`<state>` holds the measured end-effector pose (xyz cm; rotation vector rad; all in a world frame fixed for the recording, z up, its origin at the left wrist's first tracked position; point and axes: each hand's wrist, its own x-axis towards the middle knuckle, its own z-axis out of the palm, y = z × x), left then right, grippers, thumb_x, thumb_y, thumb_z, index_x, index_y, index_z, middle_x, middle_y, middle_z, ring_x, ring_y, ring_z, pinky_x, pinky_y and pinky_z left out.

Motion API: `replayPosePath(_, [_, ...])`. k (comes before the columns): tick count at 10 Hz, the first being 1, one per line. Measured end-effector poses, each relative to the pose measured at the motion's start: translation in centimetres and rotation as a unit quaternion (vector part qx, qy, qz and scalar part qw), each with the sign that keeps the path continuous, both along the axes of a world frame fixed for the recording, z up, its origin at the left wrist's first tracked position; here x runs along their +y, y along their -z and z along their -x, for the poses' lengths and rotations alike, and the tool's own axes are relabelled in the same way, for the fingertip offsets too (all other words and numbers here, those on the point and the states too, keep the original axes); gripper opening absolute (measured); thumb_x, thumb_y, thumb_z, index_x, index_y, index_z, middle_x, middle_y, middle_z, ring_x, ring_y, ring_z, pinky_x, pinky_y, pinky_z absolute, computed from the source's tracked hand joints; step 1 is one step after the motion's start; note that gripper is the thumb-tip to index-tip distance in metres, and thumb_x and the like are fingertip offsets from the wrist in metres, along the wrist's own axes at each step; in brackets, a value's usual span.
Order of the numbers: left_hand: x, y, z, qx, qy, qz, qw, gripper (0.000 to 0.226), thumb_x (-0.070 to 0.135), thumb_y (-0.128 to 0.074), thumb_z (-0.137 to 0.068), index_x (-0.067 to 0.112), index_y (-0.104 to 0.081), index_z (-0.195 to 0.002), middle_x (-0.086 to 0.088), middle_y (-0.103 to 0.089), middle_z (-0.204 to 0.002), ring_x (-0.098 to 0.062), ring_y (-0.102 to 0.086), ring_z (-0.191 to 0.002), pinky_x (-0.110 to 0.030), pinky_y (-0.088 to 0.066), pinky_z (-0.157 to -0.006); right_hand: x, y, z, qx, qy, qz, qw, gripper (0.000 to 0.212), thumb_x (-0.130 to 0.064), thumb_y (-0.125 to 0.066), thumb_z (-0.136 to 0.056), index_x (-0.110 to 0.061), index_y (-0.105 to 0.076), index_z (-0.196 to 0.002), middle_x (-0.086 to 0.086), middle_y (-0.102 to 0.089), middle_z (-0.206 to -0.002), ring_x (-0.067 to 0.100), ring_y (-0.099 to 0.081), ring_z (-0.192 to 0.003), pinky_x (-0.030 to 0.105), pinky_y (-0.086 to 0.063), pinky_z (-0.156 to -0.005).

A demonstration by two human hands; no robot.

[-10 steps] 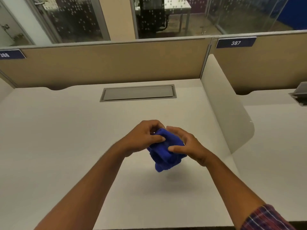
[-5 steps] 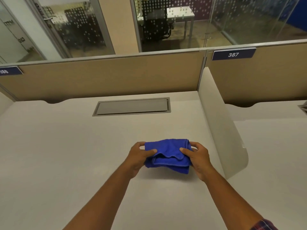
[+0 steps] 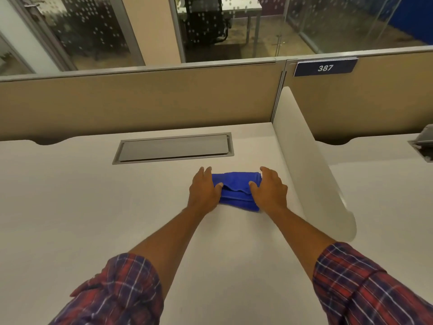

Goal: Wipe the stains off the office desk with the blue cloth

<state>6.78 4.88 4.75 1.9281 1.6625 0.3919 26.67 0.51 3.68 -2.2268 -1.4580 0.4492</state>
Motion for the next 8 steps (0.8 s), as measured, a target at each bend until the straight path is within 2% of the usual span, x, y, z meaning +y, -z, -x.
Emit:
replayPosePath(1, [-0.6,2.1,0.9,0.152,0.180,-0.030,0.971,0.067,0.041,-0.032,-0.112,0.011,-0.009,-0.167,-0.010,-0.004,-0.177,-0.026,-0.002,-0.163,-0.043,-0.003,-0.130,-0.7,1.5,1.1,-0.123,-0.159,-0.001,0.980,0.058,-0.040,-0.046,-0.104,-0.009,-0.039,-0.153,0.012,-0.041,-0.159,0.029,-0.042,-0.144,0.045,-0.036,-0.116])
replayPosePath(2, [-1.4,3.4,1.7,0.214,0.252,-0.012,0.944,0.067,0.043,-0.024,-0.113,0.011,0.001,-0.167,-0.008,0.007,-0.177,-0.023,0.007,-0.163,-0.042,0.003,-0.131,-1.7,3.0,1.2,-0.175,-0.224,0.060,0.957,0.062,-0.044,-0.033,-0.107,-0.010,-0.027,-0.159,0.009,-0.026,-0.168,0.025,-0.024,-0.154,0.043,-0.023,-0.124])
replayPosePath(3, [-1.7,4.1,3.1,0.240,0.285,-0.005,0.928,0.067,0.041,-0.024,-0.113,0.013,0.007,-0.166,-0.007,0.014,-0.176,-0.023,0.012,-0.163,-0.042,0.004,-0.132,-2.6,4.5,0.5,-0.210,-0.255,0.127,0.935,0.063,-0.045,-0.019,-0.109,-0.013,-0.007,-0.163,0.004,-0.002,-0.172,0.021,-0.003,-0.159,0.045,-0.010,-0.128])
replayPosePath(5, [-2.1,3.5,4.5,0.281,0.304,-0.014,0.910,0.070,0.048,-0.020,-0.112,0.014,0.009,-0.166,-0.006,0.014,-0.176,-0.023,0.013,-0.163,-0.043,0.003,-0.132,-2.0,4.1,0.1,-0.212,-0.275,0.148,0.926,0.066,-0.048,-0.019,-0.108,-0.015,-0.001,-0.163,0.002,0.005,-0.172,0.020,0.003,-0.159,0.044,-0.006,-0.128])
replayPosePath(8, [-3.4,2.6,4.2,0.241,0.270,-0.006,0.932,0.077,0.057,-0.018,-0.110,0.013,0.012,-0.166,-0.006,0.018,-0.175,-0.022,0.017,-0.162,-0.039,0.008,-0.131,-4.8,2.9,1.0,-0.197,-0.245,0.103,0.944,0.077,-0.056,-0.022,-0.105,-0.013,0.008,-0.162,0.007,0.011,-0.171,0.023,0.009,-0.158,0.047,-0.005,-0.128])
